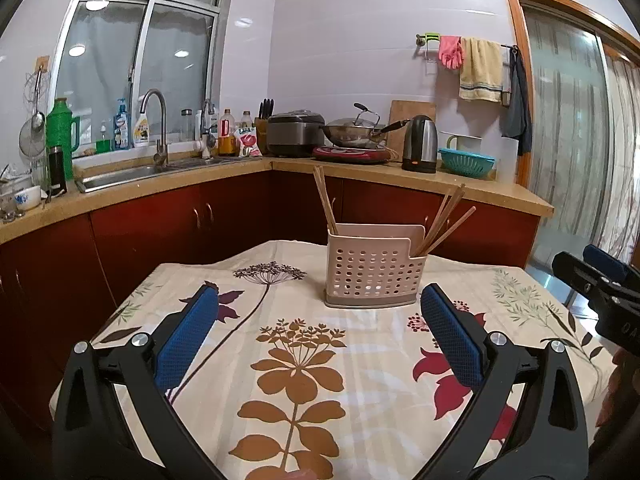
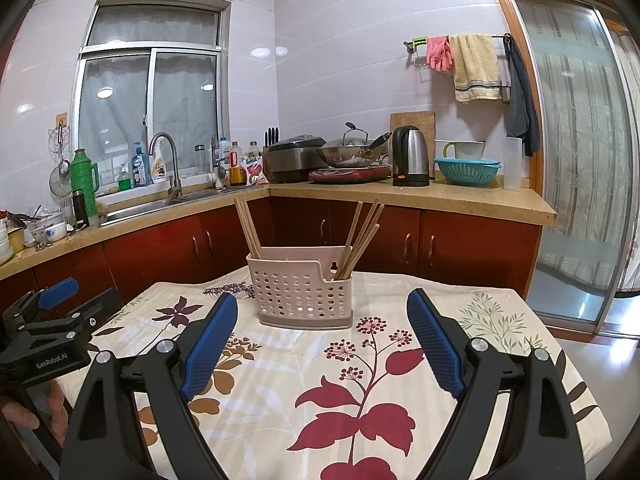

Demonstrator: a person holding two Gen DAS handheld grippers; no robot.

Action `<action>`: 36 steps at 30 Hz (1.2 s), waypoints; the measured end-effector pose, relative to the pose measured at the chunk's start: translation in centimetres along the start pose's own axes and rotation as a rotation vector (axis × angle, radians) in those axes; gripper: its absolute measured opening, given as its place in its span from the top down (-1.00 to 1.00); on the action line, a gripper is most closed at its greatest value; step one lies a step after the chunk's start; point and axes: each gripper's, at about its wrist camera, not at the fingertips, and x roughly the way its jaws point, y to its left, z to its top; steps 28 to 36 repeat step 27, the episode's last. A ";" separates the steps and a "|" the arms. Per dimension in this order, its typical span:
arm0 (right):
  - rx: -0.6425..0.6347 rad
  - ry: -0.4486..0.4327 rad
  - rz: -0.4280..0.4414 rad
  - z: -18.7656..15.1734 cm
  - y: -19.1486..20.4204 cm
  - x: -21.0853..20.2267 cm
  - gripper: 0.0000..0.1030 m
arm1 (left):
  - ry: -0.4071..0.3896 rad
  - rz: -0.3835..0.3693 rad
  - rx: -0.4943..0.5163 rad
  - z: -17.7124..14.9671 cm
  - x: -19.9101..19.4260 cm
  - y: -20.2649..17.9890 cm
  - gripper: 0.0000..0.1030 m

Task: Organize utensils

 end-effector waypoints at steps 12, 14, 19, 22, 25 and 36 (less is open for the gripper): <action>-0.001 0.027 -0.001 -1.1 -0.1 1.1 -0.63 | -0.005 -0.002 0.048 -0.8 0.5 -1.0 -0.92; 0.000 0.031 -0.001 -1.1 -0.2 1.4 -0.63 | 0.013 -0.033 0.043 -0.9 0.8 -1.0 -0.92; 0.006 0.051 -0.010 -1.4 -0.6 2.1 -0.63 | 0.039 -0.065 0.027 -1.1 2.0 -0.9 -0.92; 0.017 0.068 -0.019 -1.8 -1.2 2.8 -0.63 | 0.071 -0.060 0.007 -1.4 3.4 -0.4 -0.92; 0.039 0.093 -0.027 -2.3 -2.2 3.8 -0.63 | 0.118 -0.050 -0.011 -1.8 5.2 0.4 -0.92; 0.044 0.112 -0.043 -2.8 -3.0 4.8 -0.64 | 0.152 -0.047 -0.031 -2.1 6.6 1.1 -0.92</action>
